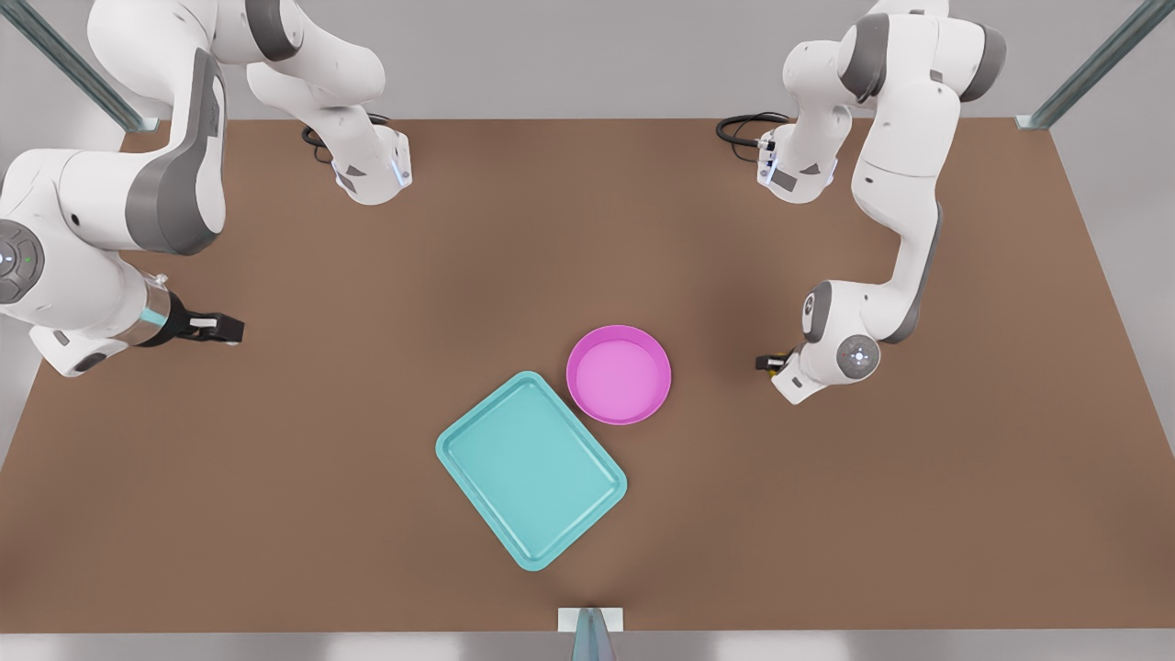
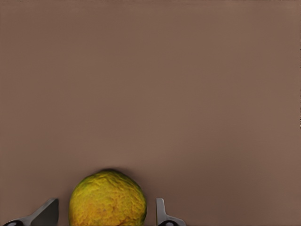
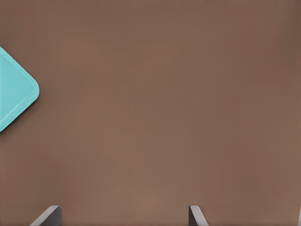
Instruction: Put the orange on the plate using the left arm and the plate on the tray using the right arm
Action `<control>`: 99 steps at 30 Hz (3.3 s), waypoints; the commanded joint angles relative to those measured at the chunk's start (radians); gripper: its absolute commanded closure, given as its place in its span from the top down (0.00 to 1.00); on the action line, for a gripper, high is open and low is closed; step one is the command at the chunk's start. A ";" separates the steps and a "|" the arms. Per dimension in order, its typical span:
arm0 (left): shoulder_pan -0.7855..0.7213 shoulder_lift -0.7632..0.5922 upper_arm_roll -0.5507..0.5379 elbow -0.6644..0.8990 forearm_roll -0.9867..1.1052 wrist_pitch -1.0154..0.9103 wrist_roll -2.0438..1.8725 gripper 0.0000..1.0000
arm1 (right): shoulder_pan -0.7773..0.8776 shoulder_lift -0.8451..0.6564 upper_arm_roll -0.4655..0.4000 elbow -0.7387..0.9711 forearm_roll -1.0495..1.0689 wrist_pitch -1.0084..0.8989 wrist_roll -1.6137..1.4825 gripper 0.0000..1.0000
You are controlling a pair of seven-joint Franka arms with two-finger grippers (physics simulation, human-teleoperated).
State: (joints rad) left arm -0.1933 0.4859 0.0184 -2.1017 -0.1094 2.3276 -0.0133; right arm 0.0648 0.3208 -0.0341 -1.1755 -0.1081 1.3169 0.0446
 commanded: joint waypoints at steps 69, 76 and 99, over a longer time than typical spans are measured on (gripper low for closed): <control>0.141 -0.260 -0.034 0.695 0.066 -0.910 -0.079 1.00 | 0.599 0.211 -0.009 -0.628 0.909 1.194 0.187 1.00; 0.143 -0.257 -0.032 0.695 0.036 -0.912 -0.076 1.00 | 0.615 0.290 0.000 -0.593 0.920 1.234 0.162 1.00; 0.141 -0.242 -0.032 0.695 0.036 -0.910 -0.091 1.00 | 0.693 0.346 0.000 -0.642 0.921 1.254 0.130 1.00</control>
State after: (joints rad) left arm -0.0523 0.2450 -0.0137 -1.4071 -0.0754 1.4175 -0.1059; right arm 0.7565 0.6680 -0.0337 -1.8180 0.8108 2.5628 0.1877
